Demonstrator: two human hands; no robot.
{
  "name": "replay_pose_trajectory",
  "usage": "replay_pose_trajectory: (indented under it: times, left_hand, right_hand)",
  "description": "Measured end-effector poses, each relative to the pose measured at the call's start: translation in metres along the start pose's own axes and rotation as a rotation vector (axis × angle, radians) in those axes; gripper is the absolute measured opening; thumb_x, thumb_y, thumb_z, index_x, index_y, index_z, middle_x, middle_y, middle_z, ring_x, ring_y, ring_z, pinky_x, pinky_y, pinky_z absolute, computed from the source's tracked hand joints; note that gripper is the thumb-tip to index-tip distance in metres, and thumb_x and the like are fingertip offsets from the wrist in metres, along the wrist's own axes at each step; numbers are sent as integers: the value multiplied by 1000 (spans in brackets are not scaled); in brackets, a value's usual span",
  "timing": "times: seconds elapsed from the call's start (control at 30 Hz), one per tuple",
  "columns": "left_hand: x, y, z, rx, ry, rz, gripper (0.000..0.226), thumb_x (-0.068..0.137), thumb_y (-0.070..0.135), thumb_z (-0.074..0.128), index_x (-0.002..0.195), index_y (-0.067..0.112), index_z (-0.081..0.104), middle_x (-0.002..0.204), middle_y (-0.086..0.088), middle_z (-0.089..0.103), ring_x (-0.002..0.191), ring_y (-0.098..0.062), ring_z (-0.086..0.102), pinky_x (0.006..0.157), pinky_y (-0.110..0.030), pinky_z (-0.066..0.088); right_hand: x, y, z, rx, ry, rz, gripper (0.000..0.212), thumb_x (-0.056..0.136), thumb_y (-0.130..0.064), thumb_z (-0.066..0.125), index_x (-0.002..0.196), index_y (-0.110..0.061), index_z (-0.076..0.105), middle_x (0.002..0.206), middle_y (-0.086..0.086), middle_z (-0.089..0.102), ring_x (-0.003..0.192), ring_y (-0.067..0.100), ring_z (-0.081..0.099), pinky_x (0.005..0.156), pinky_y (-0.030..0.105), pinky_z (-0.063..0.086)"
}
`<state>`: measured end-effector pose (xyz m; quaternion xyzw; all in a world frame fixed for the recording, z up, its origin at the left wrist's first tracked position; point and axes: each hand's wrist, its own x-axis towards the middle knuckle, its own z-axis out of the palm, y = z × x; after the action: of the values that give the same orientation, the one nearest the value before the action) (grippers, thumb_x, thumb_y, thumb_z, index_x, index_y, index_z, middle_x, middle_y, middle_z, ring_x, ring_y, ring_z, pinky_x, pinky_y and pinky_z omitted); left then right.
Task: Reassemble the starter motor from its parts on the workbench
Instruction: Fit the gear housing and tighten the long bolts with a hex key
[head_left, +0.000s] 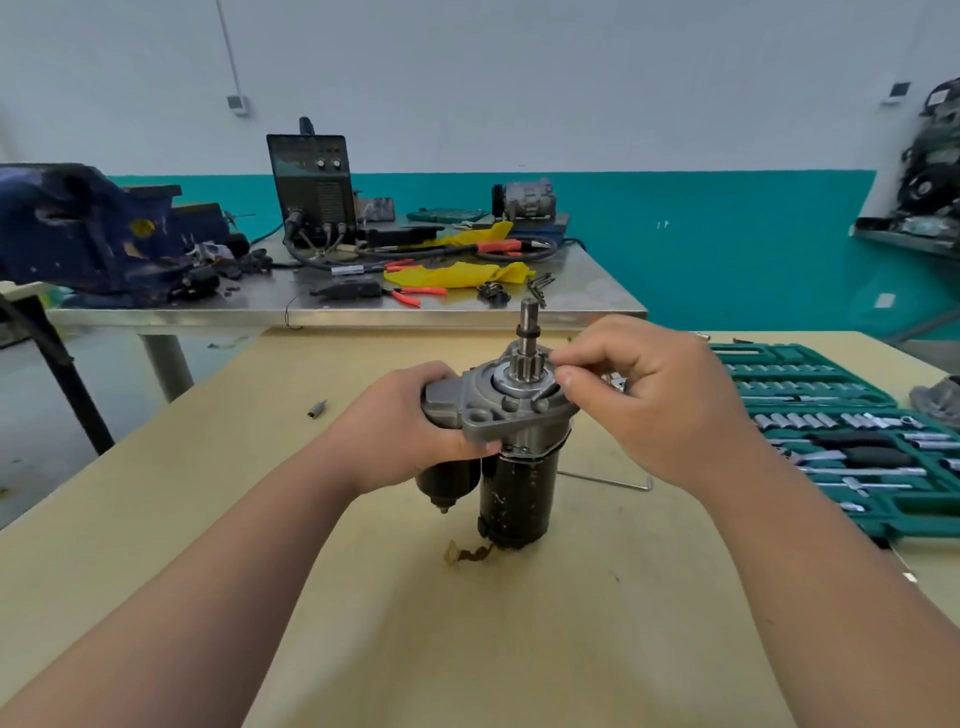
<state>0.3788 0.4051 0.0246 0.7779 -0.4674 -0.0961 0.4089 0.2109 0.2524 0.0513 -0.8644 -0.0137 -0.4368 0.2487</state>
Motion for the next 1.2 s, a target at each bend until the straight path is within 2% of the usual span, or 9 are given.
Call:
replay_pose_trajectory:
  times: [0.17, 0.23, 0.3, 0.37, 0.5, 0.7, 0.83, 1.07, 1.2]
  left_hand:
    - [2, 2, -7, 38, -22, -7, 34, 64, 41, 85, 88, 31, 63, 71, 18, 65, 59, 3, 56, 49, -8, 40]
    - [3, 3, -10, 62, -31, -16, 34, 64, 43, 84, 88, 32, 63, 74, 18, 66, 61, 2, 57, 49, -9, 41]
    - [3, 3, -12, 72, -41, -24, 37, 62, 46, 83, 89, 32, 62, 76, 18, 66, 63, 1, 58, 52, -11, 41]
    - [2, 3, -12, 72, -41, -36, 40, 59, 49, 82, 89, 33, 61, 75, 14, 66, 65, -1, 59, 54, -14, 42]
    - [-1, 5, -10, 97, -41, -59, 55, 43, 62, 75, 88, 36, 57, 77, 12, 65, 67, -3, 60, 56, -18, 43]
    - [-2, 11, -5, 122, -59, -35, 48, 51, 51, 80, 87, 36, 52, 76, 11, 60, 60, 6, 57, 42, -8, 38]
    - [-2, 15, -4, 151, -56, -47, 50, 51, 53, 79, 89, 38, 51, 79, 12, 61, 63, -2, 58, 42, -10, 39]
    - [-2, 22, -2, 225, -63, -45, 51, 51, 55, 78, 89, 39, 49, 79, 14, 60, 64, 1, 56, 45, -9, 36]
    - [-1, 24, -2, 241, -75, -49, 51, 51, 56, 78, 88, 39, 47, 80, 13, 59, 68, -3, 56, 51, -16, 38]
  right_hand:
    - [6, -5, 2, -100, -131, -94, 14, 86, -5, 69, 94, -13, 78, 81, -5, 68, 79, 7, 60, 70, 14, 48]
    - [8, -7, 2, -91, -142, -63, 16, 87, -8, 69, 96, -19, 77, 81, -14, 66, 82, 2, 59, 71, 11, 47]
    - [9, -8, 2, -6, -92, 1, 24, 87, -12, 69, 93, -35, 71, 78, -24, 65, 82, -4, 61, 67, 4, 45]
    - [10, -11, 3, 106, -32, 60, 33, 88, -14, 69, 86, -46, 63, 78, -21, 69, 76, -5, 64, 61, 4, 46]
    - [9, -15, 9, 96, -51, 61, 32, 86, -16, 71, 80, -45, 60, 86, -26, 66, 75, -4, 65, 63, 4, 45]
    - [3, -16, 16, 26, -53, 12, 24, 86, -18, 69, 84, -41, 63, 78, -23, 66, 78, -1, 64, 65, 11, 50]
    - [2, -13, 13, 67, 9, 77, 26, 86, -21, 67, 79, -46, 62, 83, -22, 67, 75, 4, 66, 64, 19, 54]
    - [3, -15, 16, -100, -6, 15, 6, 87, -16, 69, 89, -18, 74, 75, -21, 59, 79, 5, 59, 64, 15, 48]
    - [7, -17, 8, -187, -146, -72, 8, 89, -12, 68, 91, -15, 75, 82, -4, 68, 77, 10, 59, 70, 32, 51]
